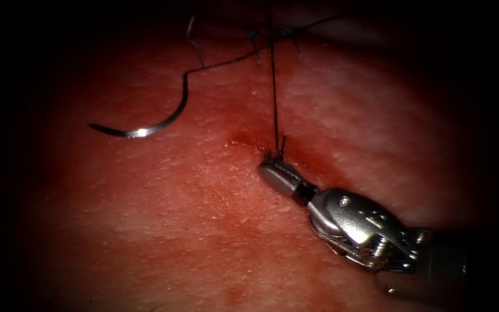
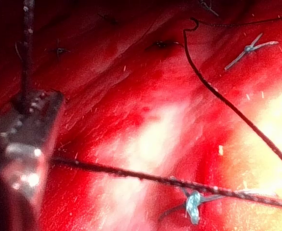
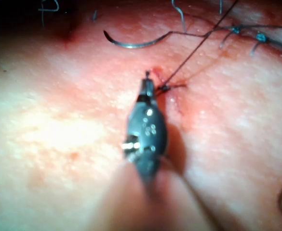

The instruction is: Wound Closure

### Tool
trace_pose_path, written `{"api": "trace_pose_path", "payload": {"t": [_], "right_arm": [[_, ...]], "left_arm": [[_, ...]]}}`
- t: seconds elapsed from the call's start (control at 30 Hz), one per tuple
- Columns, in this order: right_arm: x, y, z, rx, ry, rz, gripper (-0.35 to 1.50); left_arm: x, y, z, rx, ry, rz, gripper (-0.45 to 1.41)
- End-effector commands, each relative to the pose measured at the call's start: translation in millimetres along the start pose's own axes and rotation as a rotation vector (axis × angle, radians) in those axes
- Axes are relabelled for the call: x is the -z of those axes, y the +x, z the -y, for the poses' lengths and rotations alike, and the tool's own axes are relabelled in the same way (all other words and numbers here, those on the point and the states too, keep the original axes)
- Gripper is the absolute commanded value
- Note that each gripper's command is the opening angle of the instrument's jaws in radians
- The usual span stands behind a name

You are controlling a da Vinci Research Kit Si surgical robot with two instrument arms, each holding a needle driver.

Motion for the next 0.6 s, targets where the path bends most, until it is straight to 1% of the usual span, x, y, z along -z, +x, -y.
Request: {"api": "trace_pose_path", "payload": {"t": [0.03, 0.17, 0.3, 0.43, 0.6], "right_arm": [[-0.6, -1.2, -0.3, 0.021, 0.028, -0.001, -0.35], [-0.6, -2.1, -0.4, 0.086, 0.069, -0.008, -0.35], [0.1, -2.5, 0.2, 0.144, 0.097, 0.018, -0.35], [0.7, -2.5, 0.6, 0.156, 0.1, 0.021, -0.35], [1.5, -2.4, 1.4, 0.157, 0.101, 0.054, -0.35]], "left_arm": [[-0.9, 0.1, 0.4, -0.008, 0.004, -0.004, -0.45], [-1.3, 0.1, 1.0, -0.03, 0.008, -0.003, -0.45], [-1.9, 0.1, 1.7, -0.063, 0.017, -0.002, -0.45], [-2.6, 0.2, 2.1, -0.073, 0.026, 0.001, -0.45], [-3.5, 0.4, 2.4, -0.082, 0.034, 0.003, -0.45]]}}
